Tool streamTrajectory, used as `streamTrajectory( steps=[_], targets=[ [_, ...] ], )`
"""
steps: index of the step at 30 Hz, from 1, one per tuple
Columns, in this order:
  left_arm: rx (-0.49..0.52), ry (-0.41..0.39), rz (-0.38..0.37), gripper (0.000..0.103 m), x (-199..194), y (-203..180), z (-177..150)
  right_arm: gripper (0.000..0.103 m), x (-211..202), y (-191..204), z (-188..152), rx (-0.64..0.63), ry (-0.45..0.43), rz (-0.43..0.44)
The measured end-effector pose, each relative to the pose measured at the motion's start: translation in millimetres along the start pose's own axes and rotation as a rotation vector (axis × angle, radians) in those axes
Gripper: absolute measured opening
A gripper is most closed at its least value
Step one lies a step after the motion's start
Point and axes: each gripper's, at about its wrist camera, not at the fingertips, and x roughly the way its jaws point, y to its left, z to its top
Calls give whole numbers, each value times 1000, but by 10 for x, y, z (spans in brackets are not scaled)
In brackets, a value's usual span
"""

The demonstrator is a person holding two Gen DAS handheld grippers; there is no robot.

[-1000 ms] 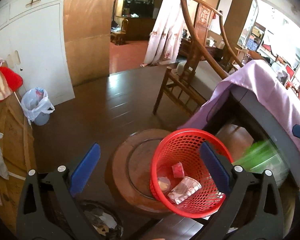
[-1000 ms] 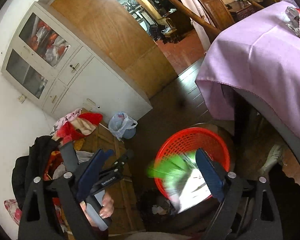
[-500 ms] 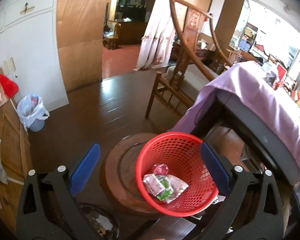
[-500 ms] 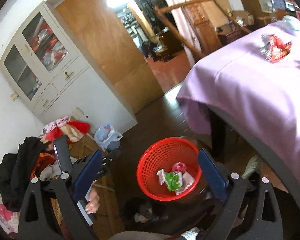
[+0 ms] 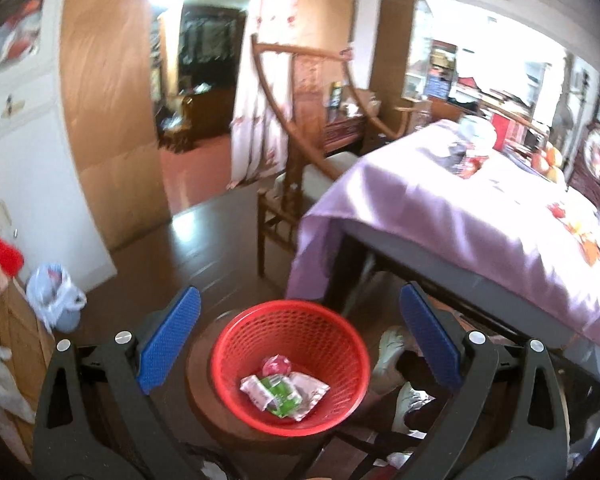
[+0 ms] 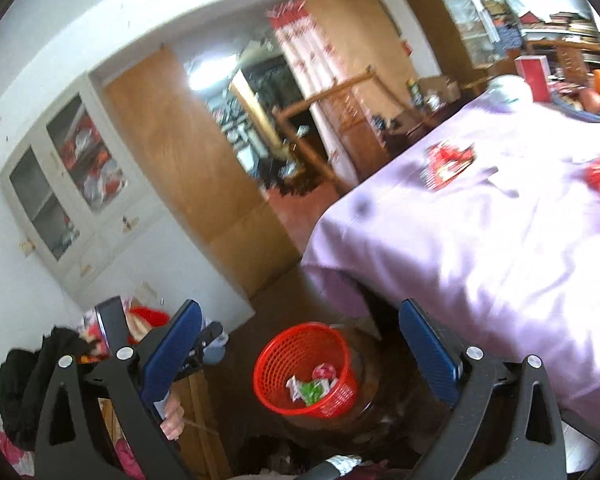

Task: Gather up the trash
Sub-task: 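Lift both open tools away from the basket back over the table, then grasp the striped snack bag with the left tool while the right tool grasps the white medicine box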

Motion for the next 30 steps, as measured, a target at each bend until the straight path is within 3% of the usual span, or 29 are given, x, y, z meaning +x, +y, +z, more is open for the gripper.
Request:
streamTrajectory(
  steps=[5,11,16,26,30],
  targets=[
    [102,-5,-64,96,-111,-514,-4,97,-634,-351,-2,48,-113,-51],
    [223,89,-200,96,23,-1257,-135,97,-1359,-973,-109,141,-222,-146],
    [362,120,-284,96,122,-2051,-186,97,-1846,-1561,-132,215,-281,-272],
    [616,149,-509,96,400,-4002,-66,97,-2062,-2839,94,322,-240,-600],
    [670,158,-528,96,583,-4643,-8,97,-1954,-3286,252,322,-189,-698]
  ],
)
